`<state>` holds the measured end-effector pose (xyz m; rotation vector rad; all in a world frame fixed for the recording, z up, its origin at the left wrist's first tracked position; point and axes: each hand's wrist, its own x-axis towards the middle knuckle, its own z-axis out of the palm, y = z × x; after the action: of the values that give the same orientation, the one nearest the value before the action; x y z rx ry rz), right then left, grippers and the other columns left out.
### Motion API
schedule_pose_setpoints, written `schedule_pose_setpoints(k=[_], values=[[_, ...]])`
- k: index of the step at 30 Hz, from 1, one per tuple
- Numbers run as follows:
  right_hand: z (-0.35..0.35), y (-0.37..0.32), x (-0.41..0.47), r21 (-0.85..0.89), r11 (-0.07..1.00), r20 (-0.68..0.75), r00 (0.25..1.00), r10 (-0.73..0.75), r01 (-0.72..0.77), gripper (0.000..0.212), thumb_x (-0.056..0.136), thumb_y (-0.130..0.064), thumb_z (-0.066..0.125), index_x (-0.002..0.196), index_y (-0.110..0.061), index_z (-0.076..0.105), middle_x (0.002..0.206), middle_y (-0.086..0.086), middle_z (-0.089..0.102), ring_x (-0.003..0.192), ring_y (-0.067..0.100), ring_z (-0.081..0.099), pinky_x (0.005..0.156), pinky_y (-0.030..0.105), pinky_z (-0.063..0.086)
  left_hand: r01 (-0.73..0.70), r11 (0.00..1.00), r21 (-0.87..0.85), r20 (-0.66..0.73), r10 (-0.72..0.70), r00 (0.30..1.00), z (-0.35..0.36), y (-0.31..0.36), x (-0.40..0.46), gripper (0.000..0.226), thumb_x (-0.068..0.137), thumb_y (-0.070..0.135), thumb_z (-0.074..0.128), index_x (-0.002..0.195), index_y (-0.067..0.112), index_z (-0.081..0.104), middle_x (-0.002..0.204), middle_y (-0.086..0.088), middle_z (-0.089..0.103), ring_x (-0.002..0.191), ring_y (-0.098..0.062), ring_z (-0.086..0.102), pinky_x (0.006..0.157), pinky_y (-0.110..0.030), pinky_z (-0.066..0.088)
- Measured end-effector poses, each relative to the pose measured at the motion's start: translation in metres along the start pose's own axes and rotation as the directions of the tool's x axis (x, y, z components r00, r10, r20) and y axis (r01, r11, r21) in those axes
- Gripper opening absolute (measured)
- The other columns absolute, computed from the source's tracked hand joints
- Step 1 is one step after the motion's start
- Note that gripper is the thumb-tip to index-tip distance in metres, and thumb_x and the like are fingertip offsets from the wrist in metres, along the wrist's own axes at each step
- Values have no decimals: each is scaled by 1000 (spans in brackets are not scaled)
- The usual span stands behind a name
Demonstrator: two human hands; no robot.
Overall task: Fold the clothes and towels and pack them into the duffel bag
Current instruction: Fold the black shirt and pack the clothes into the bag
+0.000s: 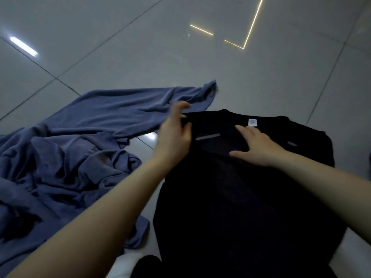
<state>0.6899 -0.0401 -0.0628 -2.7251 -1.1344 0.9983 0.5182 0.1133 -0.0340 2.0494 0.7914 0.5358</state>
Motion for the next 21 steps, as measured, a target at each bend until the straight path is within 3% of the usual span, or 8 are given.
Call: schedule_pose_setpoints(k=[2, 4, 6, 8, 11, 13, 15, 21], values=[[-5, 32, -10, 34, 997, -34, 997, 67, -65, 88, 85, -54, 62, 153, -27, 14, 159, 6, 14, 143, 32, 22, 116, 43, 24, 91, 988, -124, 249, -58, 967, 32, 8, -16, 50, 93, 14, 57, 136, 32, 37, 101, 8, 56, 61, -20, 65, 57, -30, 57], [-3, 59, -28, 71, 992, -61, 992, 108, -104, 81, 87, -49, 62, 152, -23, 21, 158, 7, 16, 143, 30, 22, 116, 41, 24, 157, 981, -110, 241, -127, 962, 50, 0, -29, 46, 93, 18, 58, 136, 30, 44, 106, 8, 57, 74, -22, 68, 70, -38, 59], [8, 82, -53, 54, 993, -111, 987, 113, -107, 75, 89, -47, 59, 151, -22, 24, 159, 6, 14, 144, 28, 18, 117, 40, 22, 29, 989, 142, 170, -53, 984, 55, -23, -35, 36, 91, 13, 59, 128, 14, 57, 118, -5, 61, 98, -29, 64, 88, -35, 51], [31, 102, -85, -52, 995, -136, 987, 83, -91, 77, 90, -53, 54, 152, -26, 18, 161, 5, 6, 146, 27, 9, 118, 39, 19, -172, 902, 396, 291, 54, 955, 55, -51, -44, 43, 89, 17, 63, 130, 6, 56, 137, -15, 52, 120, -35, 53, 100, -38, 41], [74, 119, -131, -165, 983, 34, 996, 85, -78, 95, 80, -77, 44, 149, -41, -11, 159, 1, -21, 147, 27, -11, 118, 47, 18, -273, 749, 604, 502, -91, 860, 56, -73, -60, 75, 88, 62, 28, 151, 22, 24, 159, -12, 12, 146, -33, 14, 116, -44, 16], [92, 124, -150, -170, 981, 159, 980, 117, -89, 103, 76, -79, 47, 141, -46, -26, 153, 0, -36, 144, 27, -23, 119, 51, 14, -254, 696, 672, 494, -165, 854, 59, -79, -61, 86, 74, 69, -2, 150, 30, -1, 159, -4, -9, 148, -27, -4, 118, -42, 3], [96, 126, -151, -188, 978, 188, 974, 130, -94, 106, 75, -78, 49, 135, -47, -32, 146, 1, -46, 141, 29, -30, 118, 53, 6, -247, 653, 716, 487, -213, 847, 64, -75, -51, 84, 70, 70, -11, 144, 31, -17, 156, -1, -20, 147, -24, -13, 118, -39, -4], [53, 136, -78, -171, 973, 111, 978, 176, -155, 105, 76, -77, 52, 146, -44, -20, 154, 5, -33, 144, 31, -23, 117, 56, 6, -360, 471, 805, 518, -265, 813, 82, -57, 29, 69, 96, 61, 19, 153, 28, -4, 161, -9, -8, 148, -26, -3, 119, -42, 0]])
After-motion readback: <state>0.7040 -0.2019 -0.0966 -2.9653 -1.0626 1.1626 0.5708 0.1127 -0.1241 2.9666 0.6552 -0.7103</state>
